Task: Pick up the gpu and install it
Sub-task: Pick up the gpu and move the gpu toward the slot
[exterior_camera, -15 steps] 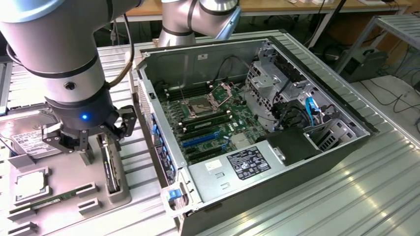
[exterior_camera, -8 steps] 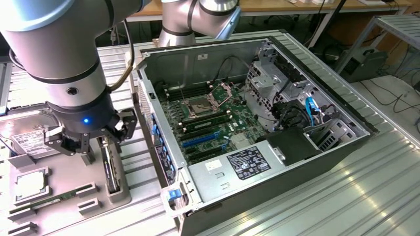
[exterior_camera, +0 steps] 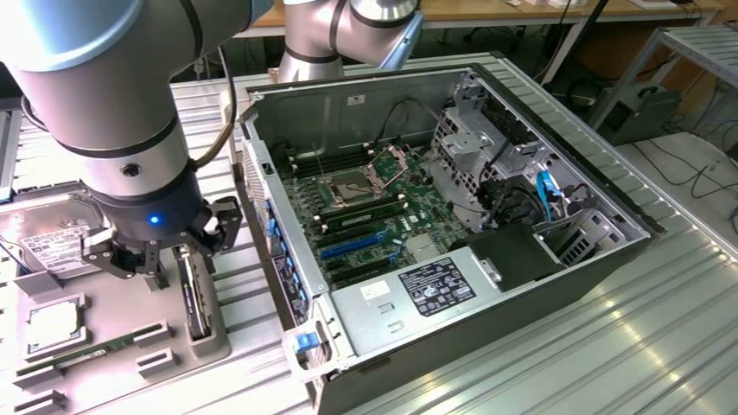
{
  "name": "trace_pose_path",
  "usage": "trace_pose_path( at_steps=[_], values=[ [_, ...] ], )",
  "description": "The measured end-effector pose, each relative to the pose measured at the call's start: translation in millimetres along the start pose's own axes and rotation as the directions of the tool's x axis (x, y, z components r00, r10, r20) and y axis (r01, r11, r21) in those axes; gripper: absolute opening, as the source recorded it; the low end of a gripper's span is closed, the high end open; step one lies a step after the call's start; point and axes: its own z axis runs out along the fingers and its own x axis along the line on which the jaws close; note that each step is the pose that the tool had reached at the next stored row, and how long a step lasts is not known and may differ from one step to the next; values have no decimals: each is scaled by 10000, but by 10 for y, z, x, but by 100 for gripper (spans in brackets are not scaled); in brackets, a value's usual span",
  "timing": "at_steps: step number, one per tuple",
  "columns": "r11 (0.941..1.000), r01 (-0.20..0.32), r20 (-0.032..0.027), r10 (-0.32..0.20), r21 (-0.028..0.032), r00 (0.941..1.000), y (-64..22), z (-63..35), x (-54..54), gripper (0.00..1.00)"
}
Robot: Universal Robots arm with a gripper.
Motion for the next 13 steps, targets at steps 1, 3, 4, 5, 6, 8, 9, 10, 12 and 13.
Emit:
trace_pose_path(
  at_steps=[1, 3, 4, 5, 6, 8, 9, 10, 12, 13],
  values=[
    [10000, 0, 0, 0, -1, 10000, -1, 11, 0, 54],
    [10000, 1, 0, -1, 0, 10000, -1, 27, 0, 54],
    [10000, 0, 0, 0, 0, 10000, -2, 34, 0, 54],
    [10000, 0, 0, 0, 0, 10000, -2, 39, 1, 54],
    [10000, 0, -2, 0, 1, 10000, -4, 41, 1, 54],
    [10000, 2, 0, -2, 0, 10000, -17, 47, 1, 54],
    [10000, 0, 0, 0, 0, 10000, -23, 50, 1, 54],
    [10000, 0, 1, 0, -1, 10000, -27, 54, 1, 54],
    [10000, -14, -1, 14, 1, 10000, -28, 59, 2, 54],
    [10000, -23, -1, 23, 2, 10000, -28, 61, 2, 54]
  ],
)
